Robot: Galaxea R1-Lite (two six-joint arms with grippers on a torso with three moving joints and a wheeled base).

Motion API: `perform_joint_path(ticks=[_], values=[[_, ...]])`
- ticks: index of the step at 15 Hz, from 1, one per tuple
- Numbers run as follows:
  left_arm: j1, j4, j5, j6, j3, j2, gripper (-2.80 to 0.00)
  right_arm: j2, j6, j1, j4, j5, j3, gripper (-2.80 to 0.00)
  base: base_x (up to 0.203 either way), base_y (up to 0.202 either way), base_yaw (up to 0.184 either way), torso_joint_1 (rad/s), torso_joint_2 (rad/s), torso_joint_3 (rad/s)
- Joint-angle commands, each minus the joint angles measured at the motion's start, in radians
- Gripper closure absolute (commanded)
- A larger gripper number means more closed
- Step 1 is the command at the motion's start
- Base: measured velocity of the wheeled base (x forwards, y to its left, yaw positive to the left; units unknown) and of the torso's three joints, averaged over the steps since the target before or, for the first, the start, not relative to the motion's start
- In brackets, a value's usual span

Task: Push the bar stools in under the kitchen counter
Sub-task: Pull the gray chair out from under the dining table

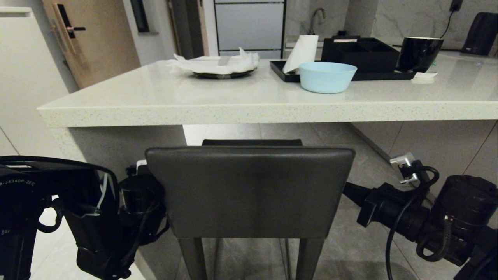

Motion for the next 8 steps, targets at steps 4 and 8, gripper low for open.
perform_joint_path(ticks=[4, 8], values=[[0.041, -0.009, -0.001, -0.004, 0.025, -0.035, 0.0, 0.022, 0.001, -0.005, 0.001, 0.009, -0.002, 0.0, 0.0, 0.0, 0.0, 0.0, 0.0, 0.0], [0.063, -0.009, 0.001, -0.007, 0.046, -0.066, 0.0, 0.023, 0.003, -0.01, 0.001, 0.009, -0.002, 0.0, 0.0, 0.0, 0.0, 0.0, 0.0, 0.0]])
